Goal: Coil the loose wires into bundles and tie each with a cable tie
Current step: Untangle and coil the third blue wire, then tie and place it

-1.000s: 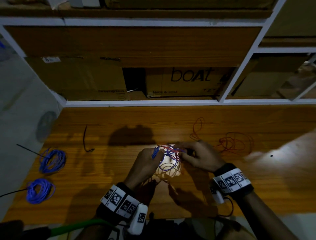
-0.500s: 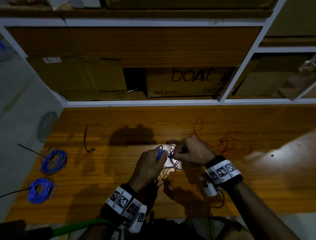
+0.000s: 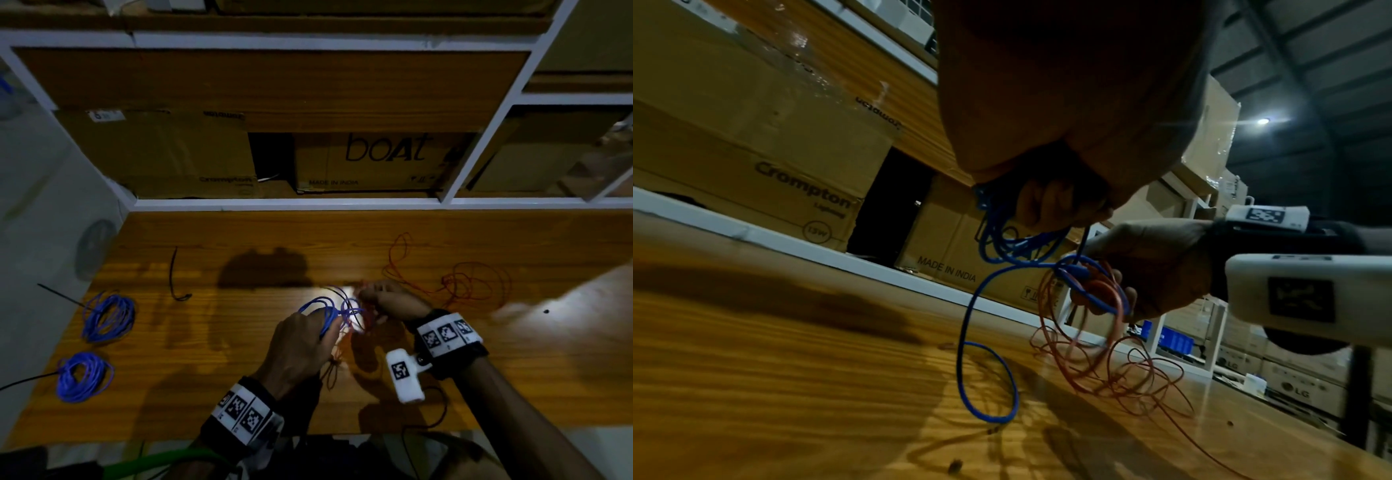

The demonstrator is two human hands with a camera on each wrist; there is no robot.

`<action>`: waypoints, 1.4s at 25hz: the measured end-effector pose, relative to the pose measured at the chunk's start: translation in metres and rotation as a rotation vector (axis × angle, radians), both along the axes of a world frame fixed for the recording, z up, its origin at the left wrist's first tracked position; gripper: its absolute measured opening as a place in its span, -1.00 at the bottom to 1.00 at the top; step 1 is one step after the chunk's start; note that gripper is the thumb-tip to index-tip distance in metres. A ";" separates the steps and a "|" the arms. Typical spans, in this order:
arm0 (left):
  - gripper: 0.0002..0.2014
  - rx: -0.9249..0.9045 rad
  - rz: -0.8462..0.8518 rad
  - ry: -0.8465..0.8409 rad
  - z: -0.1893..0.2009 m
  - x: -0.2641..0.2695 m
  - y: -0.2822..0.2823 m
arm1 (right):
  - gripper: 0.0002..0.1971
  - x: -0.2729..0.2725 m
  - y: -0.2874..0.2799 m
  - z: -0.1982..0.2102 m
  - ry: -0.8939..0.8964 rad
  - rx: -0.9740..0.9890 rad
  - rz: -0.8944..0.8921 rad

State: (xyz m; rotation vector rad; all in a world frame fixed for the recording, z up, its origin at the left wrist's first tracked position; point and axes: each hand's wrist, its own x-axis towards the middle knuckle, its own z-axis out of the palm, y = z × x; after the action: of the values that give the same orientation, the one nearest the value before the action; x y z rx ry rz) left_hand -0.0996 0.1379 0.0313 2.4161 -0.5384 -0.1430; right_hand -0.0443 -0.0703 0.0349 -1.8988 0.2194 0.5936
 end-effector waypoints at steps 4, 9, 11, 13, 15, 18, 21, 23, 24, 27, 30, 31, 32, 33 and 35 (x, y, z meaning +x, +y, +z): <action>-0.58 -0.006 0.042 0.006 -0.011 -0.008 0.015 | -0.68 0.012 -0.042 0.007 0.077 0.336 -0.552; -0.56 -0.051 0.054 0.030 -0.013 -0.009 0.022 | -0.68 0.012 -0.079 0.013 0.027 0.354 -0.574; -0.57 -0.078 0.052 -0.004 -0.009 -0.001 0.023 | -0.67 0.013 -0.090 0.020 0.019 0.318 -0.589; -0.57 -0.085 0.086 -0.035 -0.004 0.008 0.029 | -0.68 0.013 -0.099 0.032 0.040 0.288 -0.644; -0.56 -0.111 0.123 -0.063 -0.003 0.015 0.038 | -0.80 0.010 -0.107 0.042 -0.020 0.028 -0.643; -0.55 -0.111 0.144 -0.040 -0.008 0.017 0.045 | -0.91 0.009 -0.123 0.028 -0.086 0.044 -0.657; -0.56 -0.103 0.143 -0.001 -0.015 0.013 0.036 | -0.83 0.005 -0.119 0.003 0.056 0.249 -0.670; -0.57 -0.153 0.158 0.012 -0.017 0.012 0.030 | -0.74 0.000 -0.111 -0.008 0.032 0.127 -0.665; -0.58 -0.177 0.171 0.023 -0.018 0.012 0.029 | -0.74 -0.002 -0.105 -0.014 0.002 0.118 -0.647; -0.56 -0.211 0.175 0.048 -0.021 0.010 0.028 | -0.71 -0.006 -0.087 -0.013 -0.265 -0.169 -0.503; -0.60 -0.158 0.183 0.042 -0.021 0.006 0.025 | -0.87 -0.007 -0.047 0.021 -0.685 -0.427 -0.196; -0.61 -0.154 0.194 0.048 -0.021 0.005 0.025 | -0.91 -0.005 -0.030 0.034 -0.743 -0.436 -0.022; -0.62 -0.153 0.204 0.058 -0.020 0.004 0.024 | -0.91 -0.005 -0.011 0.047 -0.737 -0.445 0.163; -0.63 -0.147 0.209 0.065 -0.021 0.003 0.024 | -0.88 -0.003 0.002 0.049 -0.697 -0.491 0.355; -0.66 -0.116 0.193 0.061 -0.016 0.000 0.022 | -0.79 0.001 0.026 0.051 -0.626 -0.629 0.631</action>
State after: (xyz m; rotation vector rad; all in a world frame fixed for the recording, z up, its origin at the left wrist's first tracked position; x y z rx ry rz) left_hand -0.1000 0.1599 0.0151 2.3270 -0.2759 -0.0988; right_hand -0.0438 -0.0442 0.0856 -2.6824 -0.6991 0.3117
